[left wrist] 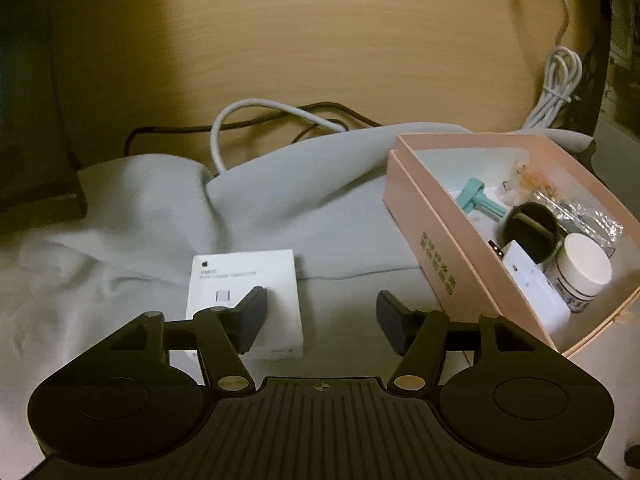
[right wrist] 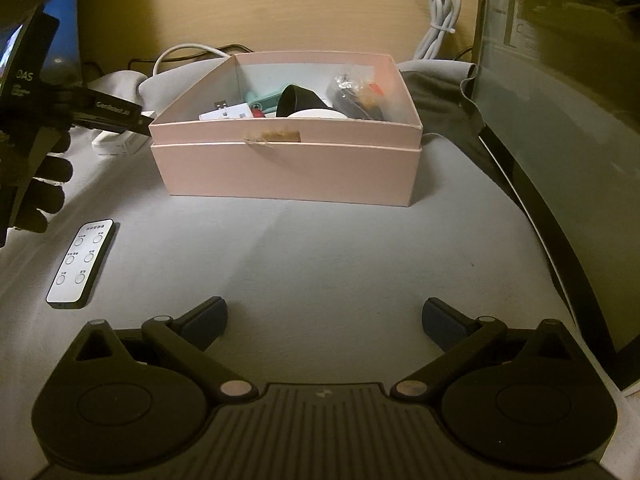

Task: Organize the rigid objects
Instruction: 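Grasp the white Apple cable box with the left tool and lift it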

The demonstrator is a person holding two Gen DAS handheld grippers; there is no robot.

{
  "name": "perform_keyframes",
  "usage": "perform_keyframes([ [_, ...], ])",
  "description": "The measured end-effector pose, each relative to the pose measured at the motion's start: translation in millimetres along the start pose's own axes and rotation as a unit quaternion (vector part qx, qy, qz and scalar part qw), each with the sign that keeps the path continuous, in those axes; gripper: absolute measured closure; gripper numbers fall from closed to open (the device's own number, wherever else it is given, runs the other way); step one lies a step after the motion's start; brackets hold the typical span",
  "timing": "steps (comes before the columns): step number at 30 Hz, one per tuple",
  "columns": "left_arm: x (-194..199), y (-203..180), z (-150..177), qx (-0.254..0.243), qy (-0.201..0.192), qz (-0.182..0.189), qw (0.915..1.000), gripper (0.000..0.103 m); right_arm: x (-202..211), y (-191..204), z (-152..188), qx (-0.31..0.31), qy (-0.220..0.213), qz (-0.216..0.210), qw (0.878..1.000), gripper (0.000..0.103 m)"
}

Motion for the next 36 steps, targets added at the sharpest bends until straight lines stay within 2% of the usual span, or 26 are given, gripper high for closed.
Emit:
perform_keyframes([
  [1, 0, 0, 0, -0.006, -0.002, -0.011, 0.9999, 0.038, 0, 0, 0, -0.001, 0.000, 0.001, 1.000, 0.000],
  [4, -4, 4, 2, -0.025, -0.003, -0.081, 0.9964, 0.040, 1, 1, 1, -0.002, 0.000, 0.002, 1.000, 0.000],
  [5, -6, 9, 3, -0.023, 0.002, -0.097, 0.9950, 0.038, 1, 1, 1, -0.002, 0.000, 0.002, 1.000, 0.000],
  [12, -8, 28, 3, -0.005, 0.002, -0.071, 0.9974, 0.033, 1, 0, 1, -0.002, 0.001, 0.002, 1.000, 0.000],
  [17, -14, 48, -1, 0.051, -0.001, -0.058, 0.9970, 0.031, 1, 0, 1, -0.003, 0.001, 0.002, 1.000, 0.000],
  [19, -20, 61, -1, 0.087, 0.015, -0.053, 0.9947, 0.032, 1, 0, 1, -0.003, 0.001, 0.002, 1.000, 0.000],
  [21, -29, 77, 3, 0.138, 0.040, -0.040, 0.9888, 0.034, 1, 0, 1, -0.003, 0.001, 0.003, 1.000, 0.000],
  [26, -25, 95, 4, 0.179, 0.016, -0.038, 0.9830, 0.036, 1, 0, 1, -0.002, 0.001, 0.003, 1.000, 0.000],
  [30, -20, 103, 3, 0.186, -0.010, -0.020, 0.9822, 0.037, 1, 2, 1, 0.002, 0.003, -0.001, 1.000, 0.000],
  [32, -20, 104, 3, 0.187, -0.010, -0.013, 0.9822, 0.037, 1, 2, 1, 0.004, 0.004, -0.002, 1.000, 0.000],
  [34, -23, 105, 4, 0.187, 0.000, -0.011, 0.9823, 0.038, 1, 2, 0, 0.006, 0.004, -0.003, 1.000, 0.000],
  [36, -26, 107, 7, 0.197, 0.019, -0.009, 0.9802, 0.050, 0, 3, 0, 0.006, 0.005, -0.003, 1.000, 0.000],
])
Point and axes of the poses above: each gripper's, at about its wrist camera, not at the fingertips, and x roughly against the way its jaws point, y to its left, z to its underside, the point moved 2 cm from there along -x, roughly the way its jaws point
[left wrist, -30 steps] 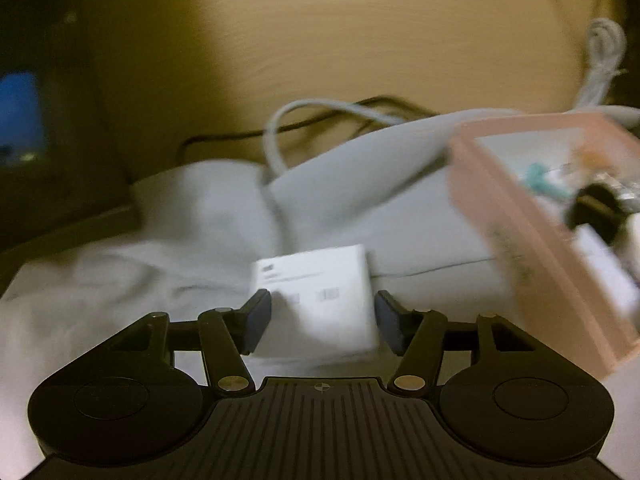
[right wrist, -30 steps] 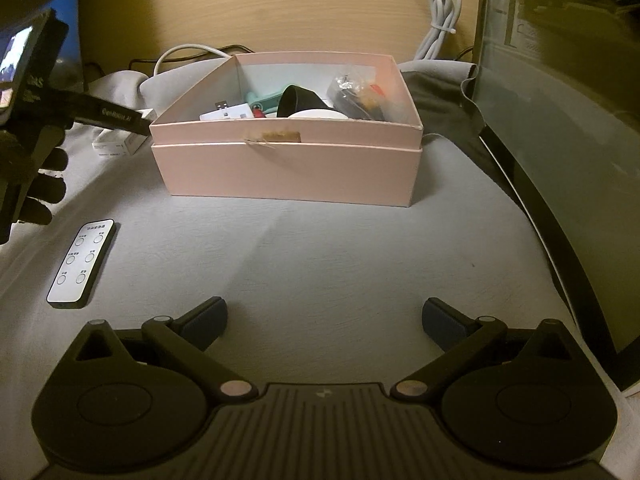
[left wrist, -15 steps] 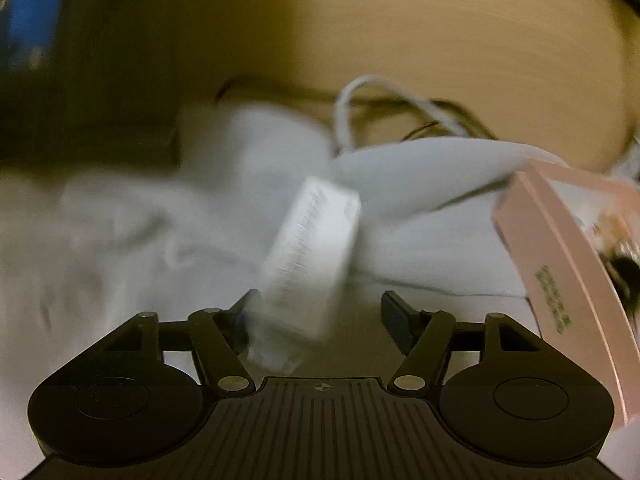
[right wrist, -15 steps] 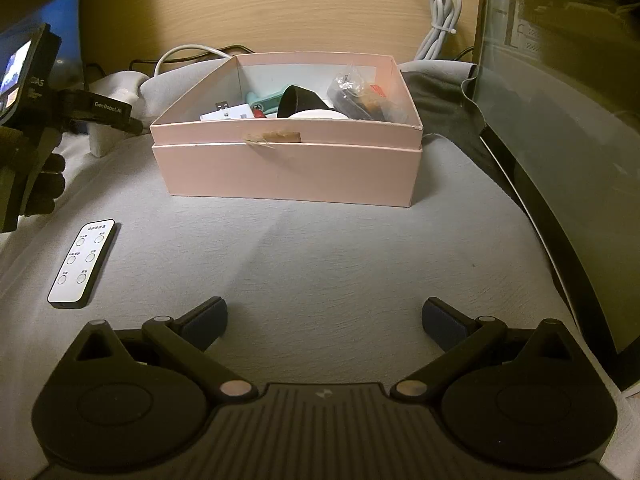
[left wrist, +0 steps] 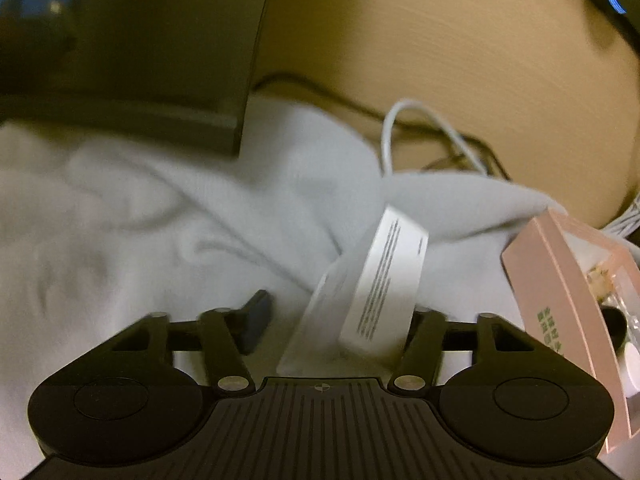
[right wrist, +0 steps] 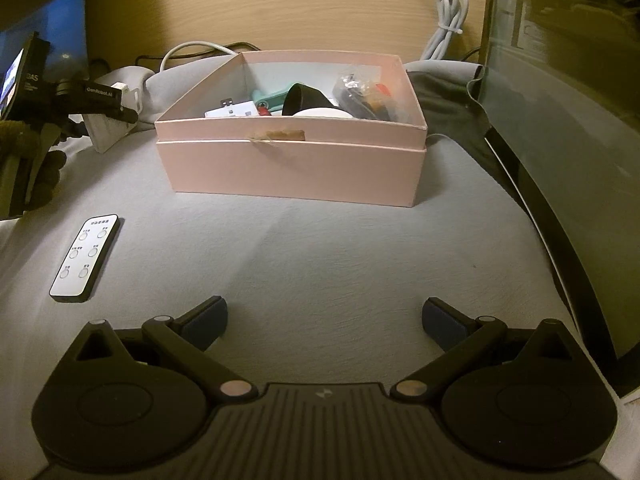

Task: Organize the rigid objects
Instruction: 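Grasp the white Apple cable box with the left tool and lift it, then grasp the white remote control with the right tool while the left tool holds the cable box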

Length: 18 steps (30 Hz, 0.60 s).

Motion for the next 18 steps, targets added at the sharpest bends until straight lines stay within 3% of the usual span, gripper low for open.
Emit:
perform_keyframes([
  [2, 1, 3, -1, 0.010, 0.009, -0.003, 0.9999, 0.064, 0, -1, 0, 0.000, 0.000, 0.000, 1.000, 0.000],
  [5, 5, 12, -4, 0.047, 0.033, 0.026, 0.9980, 0.075, 0, -1, 0, 0.000, 0.000, 0.000, 1.000, 0.000],
  [12, 62, 12, 31, 0.057, 0.020, 0.069, 0.9958, 0.076, -2, 1, -7, 0.003, 0.024, 0.004, 1.000, 0.000],
  [15, 97, -4, 62, 0.030, 0.031, 0.074, 0.9963, 0.076, -4, 7, -19, 0.021, 0.056, -0.028, 0.998, 0.003],
  [18, 125, -28, 94, -0.010, 0.049, 0.076, 0.9959, 0.076, 8, 32, -32, 0.056, 0.042, -0.080, 0.994, 0.007],
])
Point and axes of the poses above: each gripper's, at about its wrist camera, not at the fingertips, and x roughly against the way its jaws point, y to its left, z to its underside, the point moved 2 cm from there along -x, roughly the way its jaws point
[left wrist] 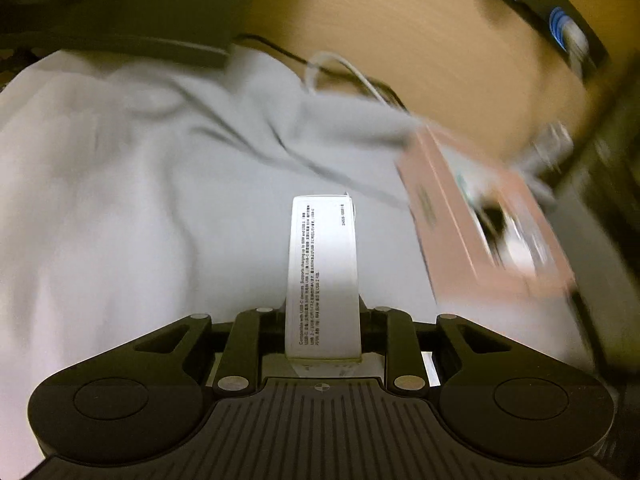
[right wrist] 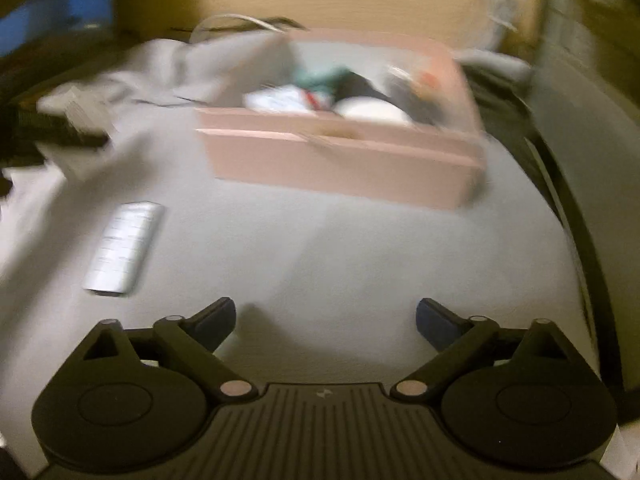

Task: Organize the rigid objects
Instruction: 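Grasp the white remote control with the right tool while the left tool holds the cable box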

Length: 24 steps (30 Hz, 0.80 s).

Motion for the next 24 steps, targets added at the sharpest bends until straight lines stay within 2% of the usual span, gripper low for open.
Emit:
perform_keyframes([
  [2, 13, -12, 23, -0.019, 0.016, -0.019, 0.9995, 0.076, 5, 25, -12, 0.035, -0.011, -0.040, 0.999, 0.007],
  [4, 23, -17, 39, -0.010, 0.032, -0.031, 0.9989, 0.076, 3, 49, -22, 0.062, -0.016, -0.072, 0.995, 0.008],
  [6, 32, -17, 45, 0.002, 0.034, -0.041, 0.9986, 0.076, -4, 72, -30, 0.087, -0.014, -0.096, 0.991, 0.015],
  [7, 37, -16, 46, 0.002, 0.032, -0.046, 0.9984, 0.076, -11, 83, -33, 0.099, -0.008, -0.105, 0.990, 0.022],
  [8, 44, -15, 46, 0.001, 0.028, -0.052, 0.9983, 0.076, -18, 91, -35, 0.106, -0.003, -0.110, 0.988, 0.029],
  [10, 55, -14, 45, 0.000, 0.022, -0.058, 0.9981, 0.076, -32, 104, -39, 0.117, 0.009, -0.115, 0.986, 0.034],
  [13, 67, -10, 42, 0.007, 0.015, -0.063, 0.9979, 0.076, -51, 115, -46, 0.111, 0.023, -0.115, 0.987, 0.036],
  [15, 73, -7, 41, 0.012, 0.013, -0.061, 0.9980, 0.076, -54, 119, -47, 0.119, 0.015, -0.104, 0.987, 0.042],
  [17, 72, -7, 42, 0.013, 0.015, -0.057, 0.9981, 0.076, -52, 123, -46, 0.142, 0.011, -0.088, 0.986, 0.062],
  [20, 66, -7, 43, 0.010, 0.026, -0.049, 0.9984, 0.076, -40, 115, -39, 0.152, 0.022, -0.100, 0.983, 0.069],
  [22, 60, -11, 46, 0.006, 0.038, -0.036, 0.9986, 0.076, -28, 107, -33, 0.154, 0.024, -0.098, 0.983, 0.085],
  [23, 56, -15, 47, 0.002, 0.048, -0.023, 0.9986, 0.076, -21, 102, -30, 0.151, 0.028, -0.093, 0.984, 0.096],
  [24, 51, -20, 49, -0.005, 0.058, -0.008, 0.9983, 0.076, -14, 96, -27, 0.146, 0.031, -0.089, 0.985, 0.099],
])
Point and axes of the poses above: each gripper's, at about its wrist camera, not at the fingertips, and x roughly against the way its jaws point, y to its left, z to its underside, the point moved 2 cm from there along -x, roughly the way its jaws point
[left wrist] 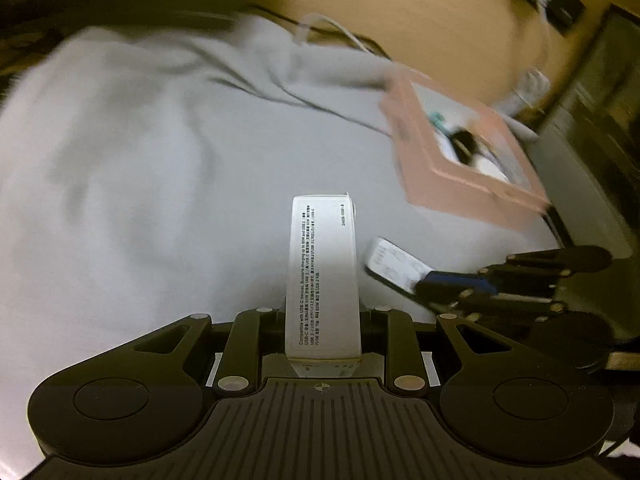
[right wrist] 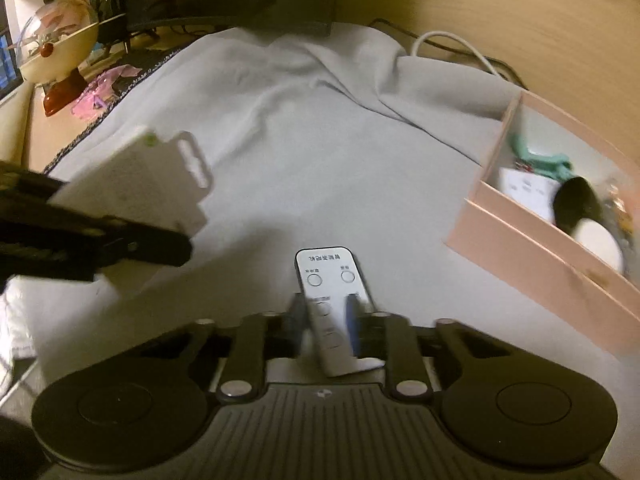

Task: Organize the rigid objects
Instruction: 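Grasp the white remote control with the right tool while the left tool holds the cable box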

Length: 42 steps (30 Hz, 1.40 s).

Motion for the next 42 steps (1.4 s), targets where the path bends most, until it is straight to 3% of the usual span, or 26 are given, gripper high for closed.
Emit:
perform_keyframes([
  [5, -25, -33, 8, -0.044, 0.047, 0.066, 0.9957, 0.076, 37, -32, 27, -0.045, 0.002, 0.037, 0.998, 0.099],
  [10, -33, -42, 3, -0.046, 0.044, 0.073, 0.9953, 0.076, 59, -50, 45, -0.076, -0.011, 0.064, 0.995, 0.095],
  [12, -29, -39, -1, -0.038, 0.034, 0.067, 0.9965, 0.076, 57, -49, 44, -0.079, -0.011, 0.061, 0.995, 0.082],
  [14, -25, -33, -4, -0.029, 0.026, 0.057, 0.9976, 0.076, 55, -46, 40, -0.078, -0.019, 0.058, 0.995, 0.050],
  [15, -22, -29, -4, -0.022, 0.022, 0.051, 0.9982, 0.076, 52, -43, 37, -0.073, -0.027, 0.056, 0.995, 0.046],
  [22, -6, 9, 7, 0.044, 0.020, 0.018, 0.9986, 0.076, 14, -20, 5, -0.039, -0.028, 0.013, 0.999, 0.045],
  [28, 7, 28, 21, 0.078, 0.017, 0.003, 0.9968, 0.076, -32, -12, -9, -0.026, 0.006, 0.001, 1.000, 0.042],
  [30, 9, 32, 23, 0.082, 0.018, 0.002, 0.9965, 0.076, -32, -7, -11, -0.021, 0.002, 0.004, 1.000, 0.042],
  [32, 8, 32, 25, 0.083, 0.021, 0.005, 0.9963, 0.076, -28, -2, -10, -0.010, 0.007, -0.001, 1.000, 0.062],
  [33, 6, 30, 24, 0.082, 0.023, 0.007, 0.9963, 0.076, -26, 0, -8, -0.006, 0.010, -0.007, 1.000, 0.064],
  [37, -3, 16, 22, 0.059, 0.036, 0.027, 0.9972, 0.076, -9, -3, 3, -0.018, 0.018, -0.018, 1.000, 0.065],
  [42, -20, -20, 17, 0.000, 0.066, 0.076, 0.9949, 0.076, 41, -31, 23, -0.085, -0.004, -0.011, 0.996, 0.065],
])
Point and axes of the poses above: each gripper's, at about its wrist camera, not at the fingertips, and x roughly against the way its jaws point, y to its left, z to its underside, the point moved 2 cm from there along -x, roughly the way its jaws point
